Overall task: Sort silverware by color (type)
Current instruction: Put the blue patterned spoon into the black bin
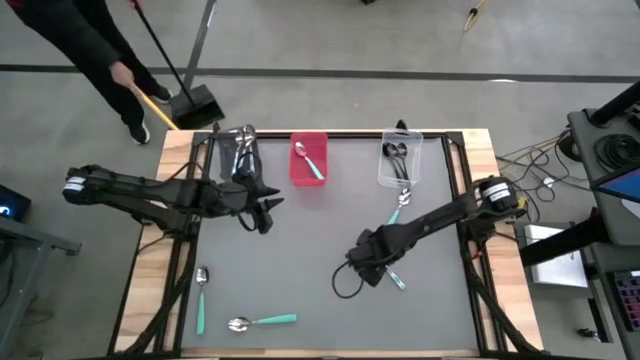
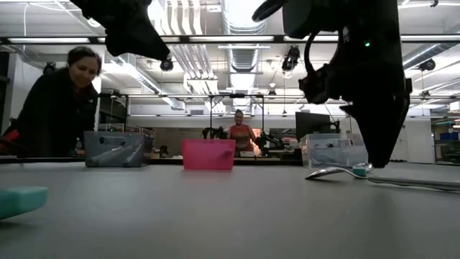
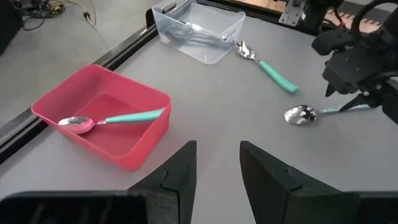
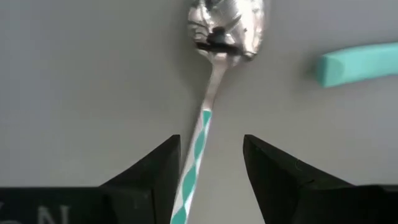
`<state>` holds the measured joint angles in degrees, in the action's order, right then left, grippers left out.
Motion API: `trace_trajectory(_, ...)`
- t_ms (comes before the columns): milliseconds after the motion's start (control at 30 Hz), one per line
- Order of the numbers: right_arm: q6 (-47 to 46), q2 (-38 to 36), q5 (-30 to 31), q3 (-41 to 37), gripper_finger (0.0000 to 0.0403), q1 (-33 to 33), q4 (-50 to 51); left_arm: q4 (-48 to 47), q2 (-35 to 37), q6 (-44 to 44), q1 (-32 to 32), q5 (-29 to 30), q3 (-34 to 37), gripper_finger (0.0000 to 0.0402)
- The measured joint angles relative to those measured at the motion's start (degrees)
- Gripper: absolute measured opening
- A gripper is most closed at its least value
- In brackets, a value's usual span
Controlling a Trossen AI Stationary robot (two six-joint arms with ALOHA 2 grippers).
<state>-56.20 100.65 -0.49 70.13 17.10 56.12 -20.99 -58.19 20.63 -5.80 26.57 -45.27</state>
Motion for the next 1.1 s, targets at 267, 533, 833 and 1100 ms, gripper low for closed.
trace_trajectory(267, 1.8, 3.4, 0.5, 0.0, 0.0160, -0.3, -0.6, 0.2, -0.8, -1.2, 0.0, 0.0, 0.1, 0.0104)
trace_trajectory(533, 2.9, 5.2, 0.2, 0.2, 0.0134, -0.2, -2.4, 1.7, -1.0, -1.9, 0.0, 1.2, 0.1, 0.0104)
trace_trajectory(833, 5.9, 5.8, 0.1, 0.1, 0.0020, -0.1, -4.5, 3.8, -1.6, -2.2, 0.0, 1.5, 0.1, 0.0104)
trace_trajectory(1100, 13.8, 1.4, 4.6, -0.2, 0.0015, -0.4, -5.1, 9.4, -1.8, -5.1, 0.0, 1.5, 0.1, 0.0104)
